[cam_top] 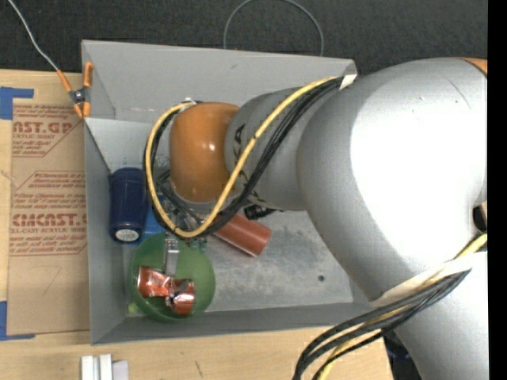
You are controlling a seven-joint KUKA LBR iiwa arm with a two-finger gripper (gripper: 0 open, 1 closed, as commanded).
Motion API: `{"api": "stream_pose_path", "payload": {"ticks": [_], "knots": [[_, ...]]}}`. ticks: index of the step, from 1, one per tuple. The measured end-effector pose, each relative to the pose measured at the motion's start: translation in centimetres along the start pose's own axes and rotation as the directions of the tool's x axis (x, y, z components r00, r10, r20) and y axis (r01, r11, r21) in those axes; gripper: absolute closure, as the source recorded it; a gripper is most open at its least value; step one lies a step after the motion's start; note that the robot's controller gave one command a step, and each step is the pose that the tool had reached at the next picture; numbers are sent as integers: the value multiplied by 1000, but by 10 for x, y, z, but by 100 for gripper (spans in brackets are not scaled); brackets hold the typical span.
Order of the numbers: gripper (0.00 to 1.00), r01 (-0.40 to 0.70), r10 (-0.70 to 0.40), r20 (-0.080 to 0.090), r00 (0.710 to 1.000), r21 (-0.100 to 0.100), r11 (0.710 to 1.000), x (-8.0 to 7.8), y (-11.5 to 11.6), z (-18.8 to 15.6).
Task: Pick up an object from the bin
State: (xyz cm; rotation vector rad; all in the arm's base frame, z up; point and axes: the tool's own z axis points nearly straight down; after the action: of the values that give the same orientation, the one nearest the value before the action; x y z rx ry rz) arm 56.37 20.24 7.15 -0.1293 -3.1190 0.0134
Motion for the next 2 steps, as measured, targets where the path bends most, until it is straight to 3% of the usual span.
{"api": "stream_pose_path", "payload": {"ticks": [1,2], "knots": [[100,363,-361,91,928,-6,932,48,21,-12],[100,362,-360,91,928,-6,932,48,21,-12]]}}
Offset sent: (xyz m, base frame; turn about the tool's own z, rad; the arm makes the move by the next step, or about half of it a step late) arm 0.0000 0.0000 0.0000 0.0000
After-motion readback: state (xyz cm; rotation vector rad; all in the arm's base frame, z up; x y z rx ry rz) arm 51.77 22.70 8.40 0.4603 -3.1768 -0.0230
